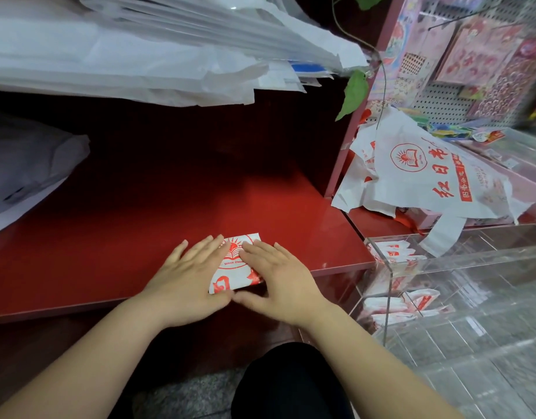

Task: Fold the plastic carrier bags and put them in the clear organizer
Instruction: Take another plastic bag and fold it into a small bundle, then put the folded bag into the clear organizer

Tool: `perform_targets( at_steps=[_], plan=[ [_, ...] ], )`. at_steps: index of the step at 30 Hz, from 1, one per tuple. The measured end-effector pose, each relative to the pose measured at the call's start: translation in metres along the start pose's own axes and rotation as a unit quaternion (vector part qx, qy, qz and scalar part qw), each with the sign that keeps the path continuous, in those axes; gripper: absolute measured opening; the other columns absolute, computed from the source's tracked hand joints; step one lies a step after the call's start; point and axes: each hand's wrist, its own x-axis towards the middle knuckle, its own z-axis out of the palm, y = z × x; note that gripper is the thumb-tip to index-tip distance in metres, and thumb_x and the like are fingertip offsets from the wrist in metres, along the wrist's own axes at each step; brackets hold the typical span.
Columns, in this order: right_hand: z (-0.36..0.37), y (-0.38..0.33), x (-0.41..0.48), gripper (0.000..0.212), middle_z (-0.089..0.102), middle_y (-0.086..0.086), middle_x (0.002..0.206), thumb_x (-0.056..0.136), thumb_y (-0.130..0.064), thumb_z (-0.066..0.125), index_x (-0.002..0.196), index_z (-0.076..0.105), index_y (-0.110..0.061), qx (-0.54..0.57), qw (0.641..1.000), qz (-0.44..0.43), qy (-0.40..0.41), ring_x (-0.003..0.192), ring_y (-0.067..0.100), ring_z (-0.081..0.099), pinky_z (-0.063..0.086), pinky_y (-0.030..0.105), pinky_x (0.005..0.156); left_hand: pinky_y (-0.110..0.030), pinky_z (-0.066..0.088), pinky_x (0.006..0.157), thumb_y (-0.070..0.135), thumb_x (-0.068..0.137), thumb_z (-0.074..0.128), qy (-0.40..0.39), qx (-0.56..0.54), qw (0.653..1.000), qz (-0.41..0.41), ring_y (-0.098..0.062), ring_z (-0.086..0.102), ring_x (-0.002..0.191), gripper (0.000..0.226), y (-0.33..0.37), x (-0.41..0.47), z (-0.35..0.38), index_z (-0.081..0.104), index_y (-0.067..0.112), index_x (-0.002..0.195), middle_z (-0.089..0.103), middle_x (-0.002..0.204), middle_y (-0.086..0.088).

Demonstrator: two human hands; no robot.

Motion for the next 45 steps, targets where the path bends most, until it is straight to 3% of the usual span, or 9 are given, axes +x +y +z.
perform_targets(
  at_steps=[2, 6, 16, 20, 26, 32, 35, 39, 45],
  plan=[
    [-0.002, 0.001, -0.005, 0.066, 0.063, 0.01, 0.12, 0.064, -0.049, 0.058, 0.114, 0.063, -0.006, -0.002, 1.0, -0.008, -0.022, 0.111, 0.028, 0.06, 0.027, 0.048, 0.096, -0.025, -0.01, 0.11, 0.07, 0.048, 0.007, 0.055, 0.003, 0.998, 0.02, 0.003, -0.014, 0.131, 0.108, -0.003, -0.006, 0.006, -0.019, 0.023, 0.141, -0.021, 0.144, 0.014],
    [-0.007, -0.008, -0.007, 0.043, 0.071, 0.0, 0.096, 0.059, -0.039, 0.055, 0.091, 0.071, -0.015, -0.062, 0.998, 0.01, 0.026, 0.088, 0.017, 0.068, 0.05, 0.038, 0.084, -0.025, 0.036, 0.083, 0.052, 0.062, 0.043, 0.158, -0.015, 0.985, 0.065, -0.013, 0.049, 0.098, 0.061, -0.003, -0.009, 0.008, 0.06, 0.019, 0.111, 0.069, 0.104, 0.0],
    [-0.032, -0.021, -0.014, 0.017, 0.055, -0.006, 0.05, 0.053, -0.018, 0.074, 0.064, 0.061, -0.017, -0.033, 0.997, 0.022, 0.071, 0.041, 0.016, 0.052, 0.029, 0.02, 0.047, -0.024, 0.028, 0.062, 0.031, 0.073, 0.042, 0.334, -0.045, 0.935, 0.109, -0.01, 0.042, 0.072, 0.031, 0.03, -0.016, -0.011, 0.067, 0.02, 0.059, 0.061, 0.057, 0.011],
    [-0.058, -0.002, -0.044, 0.054, 0.069, 0.007, 0.083, 0.071, -0.035, 0.025, 0.096, 0.067, -0.011, 0.111, 0.986, 0.124, 0.009, 0.073, 0.028, 0.062, 0.045, 0.031, 0.062, -0.023, 0.038, 0.056, 0.05, 0.072, 0.042, 0.238, -0.177, 0.949, 0.104, -0.007, 0.051, 0.073, 0.037, 0.061, -0.013, -0.011, 0.067, 0.023, 0.073, 0.064, 0.068, 0.012],
    [-0.099, 0.048, -0.099, 0.019, 0.068, -0.007, 0.085, 0.083, -0.012, 0.059, 0.099, 0.069, -0.01, 0.254, 0.938, 0.213, 0.096, 0.079, 0.0, 0.056, 0.04, 0.014, 0.071, -0.032, 0.038, 0.063, 0.038, 0.072, 0.063, 0.177, -0.296, 0.934, 0.09, -0.012, 0.051, 0.063, 0.029, 0.139, 0.018, -0.011, 0.066, 0.011, 0.081, 0.063, 0.068, -0.002],
    [-0.137, 0.105, -0.144, 0.033, 0.069, -0.005, 0.078, 0.066, -0.033, 0.05, 0.086, 0.069, -0.016, -0.107, 0.976, 0.146, 0.124, 0.081, 0.013, 0.048, 0.034, 0.026, 0.069, -0.029, 0.035, 0.077, 0.031, 0.093, 0.047, 0.146, -0.071, 0.98, 0.118, -0.02, 0.052, 0.111, 0.025, 0.221, 0.055, -0.01, 0.054, 0.024, 0.116, 0.061, 0.113, 0.003],
    [-0.145, 0.122, -0.147, 0.018, 0.065, -0.007, 0.061, 0.057, -0.021, 0.057, 0.071, 0.067, -0.02, -0.184, 0.975, 0.128, 0.005, 0.061, 0.017, 0.061, 0.038, 0.022, 0.057, -0.03, 0.037, 0.08, 0.03, 0.094, 0.044, 0.138, -0.046, 0.981, 0.131, -0.02, 0.05, 0.114, 0.025, 0.251, 0.072, -0.005, 0.052, 0.024, 0.117, 0.058, 0.118, 0.003],
    [-0.152, 0.145, -0.15, 0.026, 0.067, 0.001, 0.102, 0.088, -0.015, 0.049, 0.11, 0.062, -0.021, -0.12, 0.95, 0.237, -0.162, 0.1, 0.023, 0.058, 0.034, 0.026, 0.073, -0.03, 0.038, 0.084, 0.032, 0.093, 0.048, 0.111, -0.123, 0.974, 0.156, -0.018, 0.049, 0.113, 0.029, 0.265, 0.082, 0.009, 0.051, 0.025, 0.122, 0.056, 0.117, 0.005],
    [-0.154, 0.204, -0.199, 0.019, 0.061, 0.001, 0.072, 0.085, 0.004, 0.052, 0.084, 0.063, -0.011, 0.137, 0.872, 0.462, 0.088, 0.07, 0.015, 0.057, 0.041, 0.022, 0.061, -0.027, 0.032, 0.095, 0.033, 0.097, 0.04, 0.034, -0.11, 0.975, 0.191, -0.016, 0.041, 0.121, 0.034, 0.284, 0.094, 0.038, 0.045, 0.018, 0.128, 0.046, 0.13, 0.004]
  ],
)
